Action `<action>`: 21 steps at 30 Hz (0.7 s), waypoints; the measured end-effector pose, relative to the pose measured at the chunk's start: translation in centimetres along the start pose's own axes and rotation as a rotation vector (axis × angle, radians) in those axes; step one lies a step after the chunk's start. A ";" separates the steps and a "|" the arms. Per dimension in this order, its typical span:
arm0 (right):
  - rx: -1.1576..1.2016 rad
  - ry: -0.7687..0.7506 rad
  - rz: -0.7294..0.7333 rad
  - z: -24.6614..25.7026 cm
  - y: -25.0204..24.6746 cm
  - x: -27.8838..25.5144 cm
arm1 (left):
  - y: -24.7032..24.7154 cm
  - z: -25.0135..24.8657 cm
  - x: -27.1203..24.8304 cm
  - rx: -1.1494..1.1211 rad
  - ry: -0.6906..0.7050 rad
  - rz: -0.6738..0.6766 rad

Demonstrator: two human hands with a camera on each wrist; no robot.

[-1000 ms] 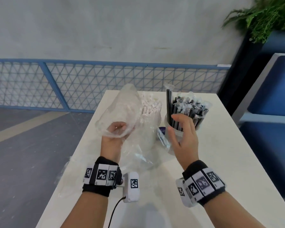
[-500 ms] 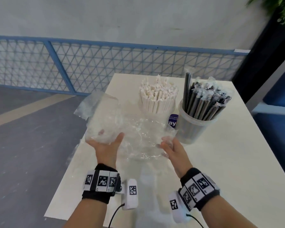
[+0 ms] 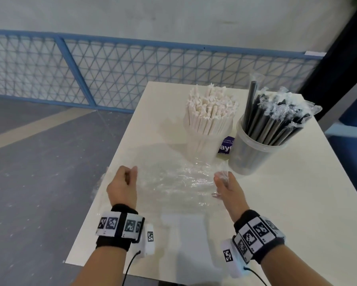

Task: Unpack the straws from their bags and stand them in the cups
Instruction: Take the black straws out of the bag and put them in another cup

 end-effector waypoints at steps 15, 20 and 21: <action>-1.461 -0.097 0.435 -4.7 4.3 1.4 | 1.9 0.2 1.9 0.091 -0.087 0.384; -1.465 0.011 0.556 -4.2 4.8 1.7 | 3.9 -2.7 3.8 0.271 -0.001 0.457; -1.453 0.036 0.562 -4.3 4.8 1.7 | 4.3 -2.9 4.1 0.260 -0.006 0.414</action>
Point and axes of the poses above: each hand's wrist, its own x-axis towards the middle knuckle, its own y-axis out of the palm, z = x × y, the point moved 1 cm from there along x, towards the middle knuckle, and after that the axes turned 5 degrees about z, right-handed, at the moved point
